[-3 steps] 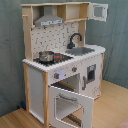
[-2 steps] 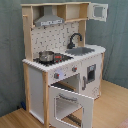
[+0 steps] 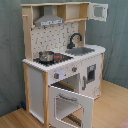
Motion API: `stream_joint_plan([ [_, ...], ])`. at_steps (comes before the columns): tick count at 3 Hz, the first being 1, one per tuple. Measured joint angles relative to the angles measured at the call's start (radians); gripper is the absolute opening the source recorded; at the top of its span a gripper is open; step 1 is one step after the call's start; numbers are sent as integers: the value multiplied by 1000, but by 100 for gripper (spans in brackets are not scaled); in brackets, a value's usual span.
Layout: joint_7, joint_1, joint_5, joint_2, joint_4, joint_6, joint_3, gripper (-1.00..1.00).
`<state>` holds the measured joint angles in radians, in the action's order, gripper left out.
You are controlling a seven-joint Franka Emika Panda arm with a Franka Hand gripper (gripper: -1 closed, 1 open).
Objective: Play with the kitchen
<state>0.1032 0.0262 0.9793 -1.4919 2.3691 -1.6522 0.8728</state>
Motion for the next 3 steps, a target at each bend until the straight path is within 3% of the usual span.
stream_joint_plan([
  [2, 161, 2, 24, 2, 12, -13, -125, 100],
  [3, 239, 4, 24, 4, 37, -68, -184, 100],
])
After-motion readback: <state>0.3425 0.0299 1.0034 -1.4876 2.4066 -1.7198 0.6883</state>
